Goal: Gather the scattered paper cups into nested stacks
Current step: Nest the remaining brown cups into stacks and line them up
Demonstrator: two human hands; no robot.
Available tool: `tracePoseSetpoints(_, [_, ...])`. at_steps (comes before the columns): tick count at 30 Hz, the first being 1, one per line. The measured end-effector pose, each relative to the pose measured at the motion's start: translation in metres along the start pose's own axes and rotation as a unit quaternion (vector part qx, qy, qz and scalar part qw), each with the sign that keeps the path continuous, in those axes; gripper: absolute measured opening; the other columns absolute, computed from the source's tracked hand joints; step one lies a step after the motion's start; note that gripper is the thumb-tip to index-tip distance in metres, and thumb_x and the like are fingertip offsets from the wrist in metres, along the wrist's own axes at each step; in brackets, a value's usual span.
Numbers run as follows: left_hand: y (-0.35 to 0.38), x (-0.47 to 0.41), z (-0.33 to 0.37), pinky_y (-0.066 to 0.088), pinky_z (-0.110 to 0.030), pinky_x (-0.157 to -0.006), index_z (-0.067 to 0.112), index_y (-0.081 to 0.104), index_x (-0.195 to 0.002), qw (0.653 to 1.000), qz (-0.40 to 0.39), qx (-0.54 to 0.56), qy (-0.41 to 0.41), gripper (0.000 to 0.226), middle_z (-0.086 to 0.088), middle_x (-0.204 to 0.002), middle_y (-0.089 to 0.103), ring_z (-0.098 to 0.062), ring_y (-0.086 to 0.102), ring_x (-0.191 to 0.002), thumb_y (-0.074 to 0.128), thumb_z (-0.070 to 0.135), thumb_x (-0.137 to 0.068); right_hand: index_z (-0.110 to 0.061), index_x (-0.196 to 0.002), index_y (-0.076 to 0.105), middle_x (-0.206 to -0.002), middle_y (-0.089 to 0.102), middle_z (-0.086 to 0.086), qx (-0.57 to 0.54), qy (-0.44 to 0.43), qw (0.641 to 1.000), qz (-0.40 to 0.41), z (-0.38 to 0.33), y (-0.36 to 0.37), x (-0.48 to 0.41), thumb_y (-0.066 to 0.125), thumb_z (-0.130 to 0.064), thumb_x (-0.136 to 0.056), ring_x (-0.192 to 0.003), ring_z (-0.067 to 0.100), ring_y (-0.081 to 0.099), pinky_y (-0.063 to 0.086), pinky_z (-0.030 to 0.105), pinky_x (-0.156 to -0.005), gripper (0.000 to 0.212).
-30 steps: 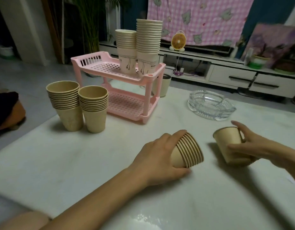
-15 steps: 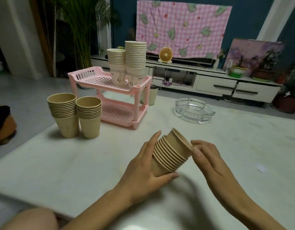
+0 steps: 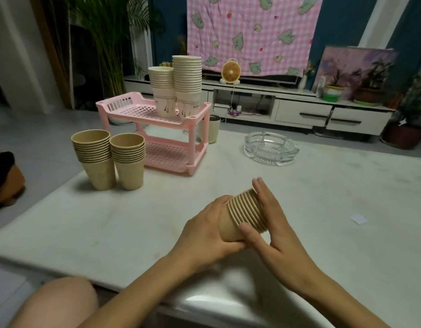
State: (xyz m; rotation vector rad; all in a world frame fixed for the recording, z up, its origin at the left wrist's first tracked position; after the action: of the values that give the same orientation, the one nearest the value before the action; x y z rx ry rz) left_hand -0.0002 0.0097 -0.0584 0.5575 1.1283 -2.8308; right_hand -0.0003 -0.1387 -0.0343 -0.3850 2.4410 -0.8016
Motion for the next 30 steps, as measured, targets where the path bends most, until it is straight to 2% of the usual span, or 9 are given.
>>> tracePoseSetpoints(4, [-0.002, 0.008, -0.003, 0.046, -0.009, -0.082, 0.033, 0.029, -0.125, 0.973, 0.069, 0.208, -0.079, 0.076, 0.020, -0.115, 0.049, 0.003, 0.053, -0.103, 0.068, 0.058, -0.066, -0.041, -0.138, 0.012, -0.146, 0.024, -0.016, -0.198, 0.147, 0.969, 0.018, 0.004, 0.013, 0.006, 0.060, -0.048, -0.070, -0.130, 0.003, 0.035, 0.032, 0.016, -0.100, 0.084])
tracePoseSetpoints(8, [0.001, 0.007, 0.001, 0.048, -0.008, -0.077, 0.028, 0.028, -0.123, 0.926, 0.087, 0.347, -0.119, 0.069, 0.022, -0.110, 0.052, 0.014, 0.059, -0.089, 0.065, 0.052, -0.069, -0.028, -0.137, 0.026, -0.133, 0.047, -0.008, -0.219, 0.149, 0.962, -0.073, -0.003, 0.035, 0.002, 0.067, -0.020, -0.080, -0.107, -0.005, 0.056, 0.049, 0.010, -0.081, 0.071])
tracePoseSetpoints(11, [-0.001, 0.009, -0.001, 0.050, -0.011, -0.075, 0.024, 0.027, -0.122, 0.925, 0.077, 0.357, -0.100, 0.066, 0.014, -0.112, 0.053, 0.013, 0.060, -0.090, 0.063, 0.041, -0.069, -0.024, -0.128, 0.039, -0.122, 0.057, -0.007, -0.197, 0.138, 0.969, -0.047, -0.005, 0.046, -0.010, 0.069, -0.019, -0.079, -0.100, -0.004, 0.060, 0.051, 0.017, -0.083, 0.058])
tracePoseSetpoints(14, [-0.010, 0.014, -0.008, 0.050, -0.015, -0.083, 0.026, 0.026, -0.124, 0.943, 0.064, 0.317, -0.083, 0.076, 0.004, -0.121, 0.052, 0.002, 0.060, -0.100, 0.062, 0.052, -0.062, -0.021, -0.119, 0.047, -0.113, 0.064, -0.002, -0.188, 0.136, 0.973, -0.014, -0.006, 0.054, -0.025, 0.077, -0.026, -0.063, -0.100, 0.006, 0.064, 0.053, 0.029, -0.088, 0.064])
tracePoseSetpoints(18, [-0.045, 0.016, -0.024, 0.026, 0.005, -0.091, 0.030, 0.027, -0.128, 0.970, 0.127, 0.201, -0.048, 0.071, 0.005, -0.134, 0.028, 0.004, 0.039, -0.118, 0.044, 0.063, -0.067, -0.020, -0.121, 0.047, -0.114, 0.065, -0.002, -0.184, 0.122, 0.975, -0.014, -0.009, 0.069, -0.044, 0.078, -0.020, -0.064, -0.103, 0.010, 0.064, 0.053, 0.032, -0.088, 0.065])
tracePoseSetpoints(21, [-0.084, 0.011, -0.046, 0.026, -0.011, -0.105, 0.018, 0.035, -0.130, 0.945, 0.253, 0.196, -0.065, 0.067, -0.002, -0.137, 0.026, -0.010, 0.032, -0.129, 0.046, 0.055, -0.075, -0.019, -0.122, 0.045, -0.113, 0.064, -0.001, -0.179, 0.136, 0.974, 0.003, -0.009, 0.081, -0.067, 0.081, -0.018, -0.064, -0.102, 0.013, 0.063, 0.054, 0.032, -0.086, 0.068])
tracePoseSetpoints(25, [-0.141, 0.004, -0.086, 0.027, -0.025, -0.103, 0.000, 0.033, -0.129, 0.843, 0.487, 0.113, -0.201, 0.056, -0.020, -0.141, 0.019, -0.033, 0.029, -0.128, 0.055, 0.007, -0.078, -0.016, -0.121, 0.043, -0.113, 0.060, 0.001, -0.169, 0.151, 0.974, 0.024, -0.014, 0.105, -0.101, 0.080, -0.018, -0.066, -0.100, 0.017, 0.060, 0.053, 0.037, -0.085, 0.067])
tracePoseSetpoints(28, [-0.169, -0.004, -0.128, 0.032, -0.039, -0.104, 0.004, 0.024, -0.135, 0.792, 0.483, 0.124, -0.352, 0.063, -0.017, -0.146, 0.012, -0.037, 0.029, -0.124, 0.045, -0.008, -0.077, -0.017, -0.115, 0.039, -0.112, 0.057, 0.002, -0.179, 0.171, 0.967, 0.056, -0.017, 0.127, -0.123, 0.078, -0.017, -0.068, -0.100, 0.018, 0.059, 0.053, 0.036, -0.082, 0.061])
tracePoseSetpoints(30, [-0.178, -0.012, -0.148, 0.033, -0.044, -0.106, 0.006, 0.015, -0.140, 0.802, 0.427, 0.140, -0.393, 0.069, -0.018, -0.147, 0.011, -0.038, 0.029, -0.126, 0.047, -0.004, -0.079, -0.018, -0.113, 0.038, -0.112, 0.056, 0.002, -0.180, 0.176, 0.965, 0.067, -0.018, 0.137, -0.133, 0.078, -0.017, -0.068, -0.101, 0.020, 0.058, 0.054, 0.038, -0.084, 0.061])
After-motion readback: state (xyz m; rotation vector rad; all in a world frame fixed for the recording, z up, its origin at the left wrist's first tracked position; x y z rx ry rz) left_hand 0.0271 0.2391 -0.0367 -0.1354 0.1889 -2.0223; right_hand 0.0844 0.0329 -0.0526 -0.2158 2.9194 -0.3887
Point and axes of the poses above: each hand's wrist, its own x-axis away from the middle knuckle, its own y-axis out of the palm, z = x × y, the point moved 2 cm from there along -x, towards the middle knuckle
